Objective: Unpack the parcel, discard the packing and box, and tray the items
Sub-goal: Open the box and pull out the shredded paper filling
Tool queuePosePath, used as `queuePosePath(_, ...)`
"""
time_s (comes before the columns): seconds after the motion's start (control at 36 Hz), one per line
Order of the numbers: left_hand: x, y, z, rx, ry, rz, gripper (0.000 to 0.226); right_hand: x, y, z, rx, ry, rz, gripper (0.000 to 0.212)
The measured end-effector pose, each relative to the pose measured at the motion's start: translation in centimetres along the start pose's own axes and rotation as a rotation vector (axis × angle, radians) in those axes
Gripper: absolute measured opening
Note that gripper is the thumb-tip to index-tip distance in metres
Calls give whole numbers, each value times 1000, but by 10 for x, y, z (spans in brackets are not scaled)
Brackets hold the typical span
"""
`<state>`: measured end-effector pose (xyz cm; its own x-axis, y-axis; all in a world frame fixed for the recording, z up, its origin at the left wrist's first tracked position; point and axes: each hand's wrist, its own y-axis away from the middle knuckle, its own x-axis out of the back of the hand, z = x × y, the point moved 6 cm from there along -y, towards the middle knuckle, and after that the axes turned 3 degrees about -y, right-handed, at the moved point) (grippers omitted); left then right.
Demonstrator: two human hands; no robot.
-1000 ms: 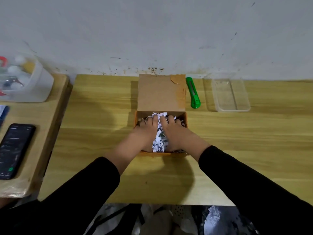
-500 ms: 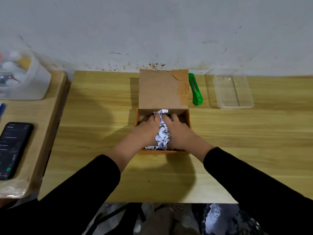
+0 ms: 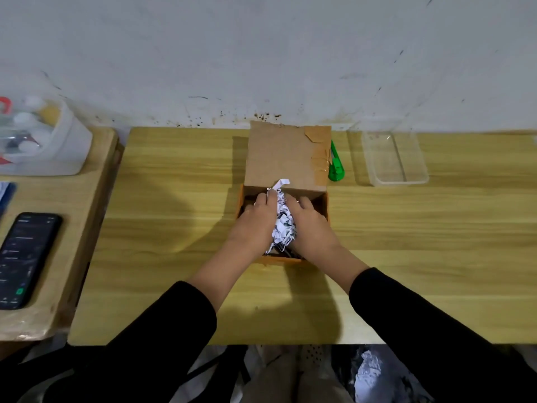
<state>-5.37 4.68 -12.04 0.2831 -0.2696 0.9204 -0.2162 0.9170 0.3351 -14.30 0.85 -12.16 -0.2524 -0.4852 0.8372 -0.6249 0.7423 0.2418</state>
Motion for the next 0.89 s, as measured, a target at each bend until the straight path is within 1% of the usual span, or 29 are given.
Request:
queuePosePath(0.11, 5, 7, 2, 4, 6, 33, 80, 3, 4, -2, 18, 13, 31, 77)
queuePosePath(0.19, 13, 12, 3, -14, 8, 65, 81, 7, 7, -5, 28, -29, 54, 79)
queuePosePath(0.28, 30, 16, 7, -45, -44, 104, 80, 18, 10, -10, 48, -64, 86, 81)
queuePosePath(0.42, 68, 15, 28, -95, -27, 110, 80, 61, 16, -10, 58, -129, 134, 81)
queuePosePath(0.5, 87, 6, 52, -160, -26, 166, 70, 93, 19, 2, 74, -161, 157, 80)
queuePosePath(0.56, 91, -1, 77, -203, 1, 167, 66, 112, 25, 20, 69, -184, 160, 77)
queuePosePath(0.64, 80, -12, 124, -262, 17, 113, 67, 128, 41, 63, 24, -165, 148, 76)
queuePosePath(0.72, 50, -19, 172, -317, 68, 31, 67, 129, 61, 114, -45, -161, 131, 83)
queuePosePath(0.78, 22, -23, 200, -327, 149, -77, 68, 125, 77, 148, -99, -176, 114, 81)
queuePosePath(0.83, -6, -24, 224, -334, 249, -197, 72, 118, 92, 178, -138, -167, 89, 79)
queuePosePath(0.89, -25, -23, 242, -340, 344, -283, 78, 110, 102, 203, -172, -181, 89, 79)
